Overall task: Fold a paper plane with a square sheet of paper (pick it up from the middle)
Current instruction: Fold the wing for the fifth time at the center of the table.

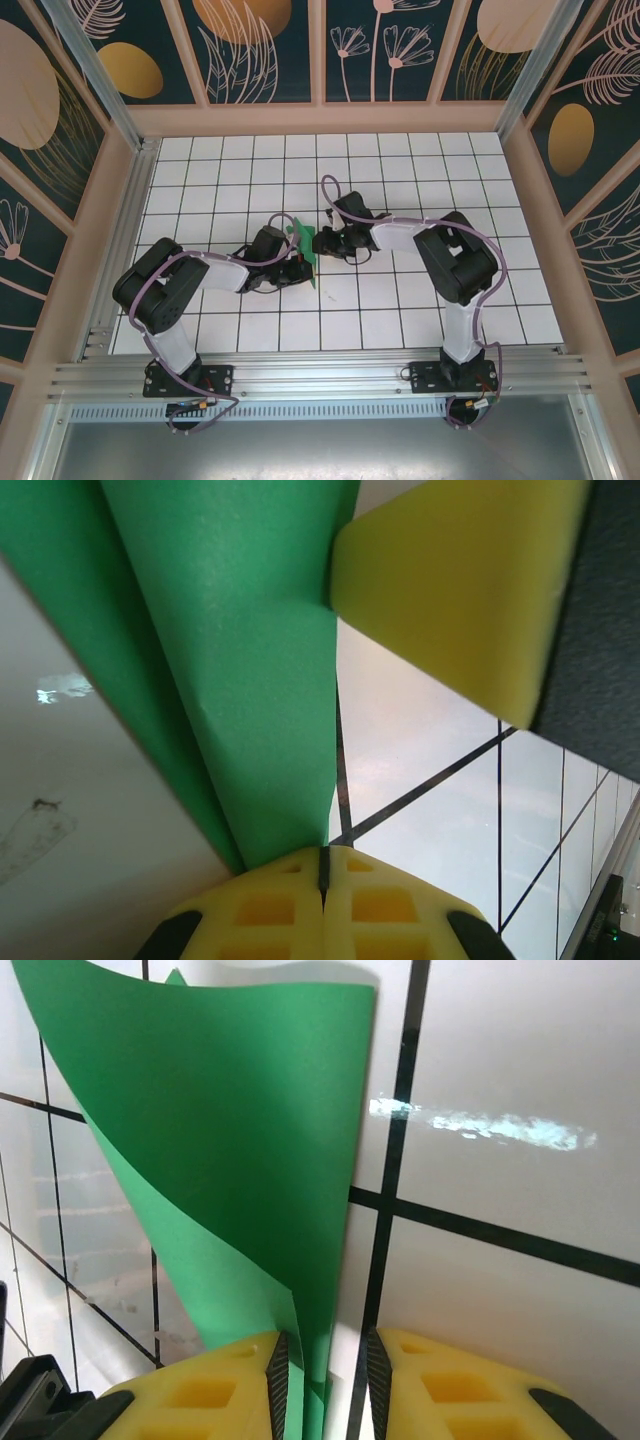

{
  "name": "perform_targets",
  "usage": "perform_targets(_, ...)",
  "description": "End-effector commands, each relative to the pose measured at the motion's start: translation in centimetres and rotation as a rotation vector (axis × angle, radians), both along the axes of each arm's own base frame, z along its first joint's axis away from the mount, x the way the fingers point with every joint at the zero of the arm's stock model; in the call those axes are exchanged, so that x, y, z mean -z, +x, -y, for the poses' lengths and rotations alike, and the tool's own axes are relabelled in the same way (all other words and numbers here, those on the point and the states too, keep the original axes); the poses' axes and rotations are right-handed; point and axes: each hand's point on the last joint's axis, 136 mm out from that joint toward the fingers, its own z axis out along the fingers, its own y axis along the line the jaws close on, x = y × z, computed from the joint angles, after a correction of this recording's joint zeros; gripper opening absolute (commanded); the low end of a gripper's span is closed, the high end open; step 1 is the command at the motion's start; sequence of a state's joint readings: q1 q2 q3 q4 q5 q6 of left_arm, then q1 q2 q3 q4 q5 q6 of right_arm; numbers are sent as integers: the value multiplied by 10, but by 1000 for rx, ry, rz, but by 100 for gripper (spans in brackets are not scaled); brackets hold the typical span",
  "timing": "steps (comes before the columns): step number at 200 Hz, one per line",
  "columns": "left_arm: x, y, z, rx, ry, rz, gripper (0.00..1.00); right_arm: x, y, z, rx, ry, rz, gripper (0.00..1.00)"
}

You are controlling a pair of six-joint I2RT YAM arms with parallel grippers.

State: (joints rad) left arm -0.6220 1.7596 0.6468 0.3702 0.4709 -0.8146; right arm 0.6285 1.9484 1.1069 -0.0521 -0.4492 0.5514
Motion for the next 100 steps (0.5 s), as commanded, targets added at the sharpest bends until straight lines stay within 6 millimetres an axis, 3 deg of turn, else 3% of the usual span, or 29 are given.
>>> perform_targets(1,55,-20,-30,-22,184,-82,5,-8,2,-12,-55,41,28,31)
perform_targets(59,53,-18,-28,-19,179,-81,4,-9,3,-19,-86,82,39,30)
perform_targets(100,53,-19,-28,-17,181,-83,4,-5,5,-20,-87,82,36,21)
